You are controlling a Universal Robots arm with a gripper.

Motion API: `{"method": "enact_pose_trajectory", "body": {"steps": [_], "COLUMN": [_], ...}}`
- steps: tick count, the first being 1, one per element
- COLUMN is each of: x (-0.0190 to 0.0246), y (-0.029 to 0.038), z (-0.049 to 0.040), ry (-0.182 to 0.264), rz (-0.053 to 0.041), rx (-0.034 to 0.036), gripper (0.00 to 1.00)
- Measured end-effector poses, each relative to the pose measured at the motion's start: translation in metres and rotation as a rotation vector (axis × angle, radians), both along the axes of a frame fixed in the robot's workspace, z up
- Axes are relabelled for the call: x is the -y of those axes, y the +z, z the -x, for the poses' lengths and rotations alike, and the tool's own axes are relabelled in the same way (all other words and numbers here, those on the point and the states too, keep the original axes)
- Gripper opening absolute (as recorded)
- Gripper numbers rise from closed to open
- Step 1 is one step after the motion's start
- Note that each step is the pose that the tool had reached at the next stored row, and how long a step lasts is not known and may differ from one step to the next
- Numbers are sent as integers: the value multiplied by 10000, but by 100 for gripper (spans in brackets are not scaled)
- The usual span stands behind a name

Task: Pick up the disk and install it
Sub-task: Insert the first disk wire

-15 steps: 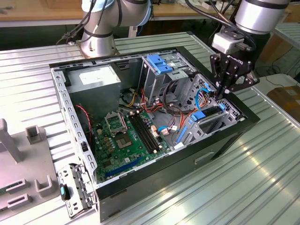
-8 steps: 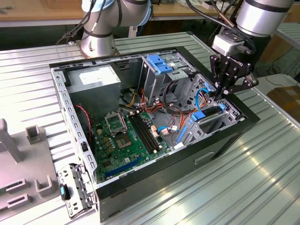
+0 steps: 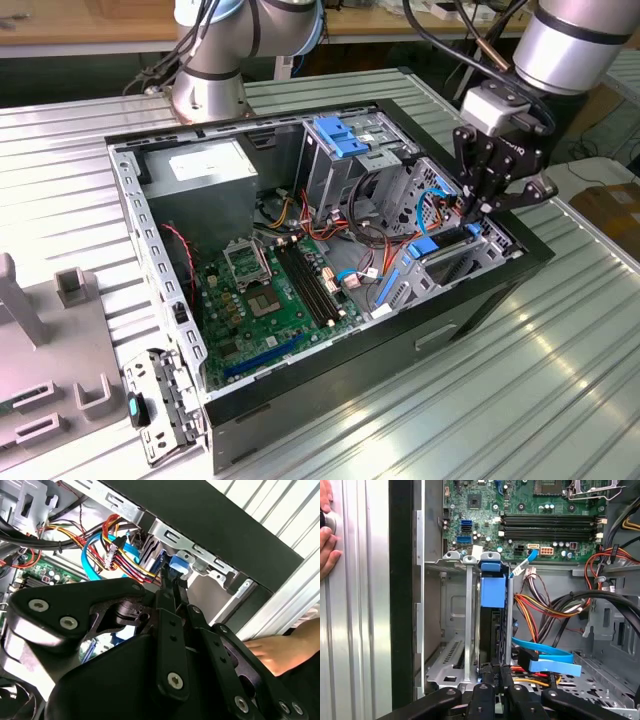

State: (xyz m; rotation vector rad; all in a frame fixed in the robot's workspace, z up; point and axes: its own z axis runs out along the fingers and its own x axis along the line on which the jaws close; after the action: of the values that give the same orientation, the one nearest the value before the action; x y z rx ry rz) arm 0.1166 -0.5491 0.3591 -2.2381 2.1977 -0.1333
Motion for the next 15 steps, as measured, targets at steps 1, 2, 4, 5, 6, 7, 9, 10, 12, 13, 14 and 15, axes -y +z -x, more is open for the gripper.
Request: {"method": "enact_pose_trajectory", "body": {"steps": [1,2,4,5,6,7,9,10,12,13,14,15], "x": [1,1,1,1,1,1,1,1,0,0,0,0], "y": [-4,-8,-18,-28,-41,-47,-54,-66,-96,-100,-113,-123], "z": [9,18,36,39,43,49,55,61,76,88,86,75], "ry": [-3,-2,-46,-118,-259,-262,-231,-97,274,276,187,61], "rz": [-10,-21,-37,-43,-41,-45,-65,-91,-96,-95,-99,-99], "rx": [0,-1,0,0,1,0,0,-1,-2,-2,-3,-5], "gripper": [17,17,17,17,17,17,17,17,17,17,17,17]}}
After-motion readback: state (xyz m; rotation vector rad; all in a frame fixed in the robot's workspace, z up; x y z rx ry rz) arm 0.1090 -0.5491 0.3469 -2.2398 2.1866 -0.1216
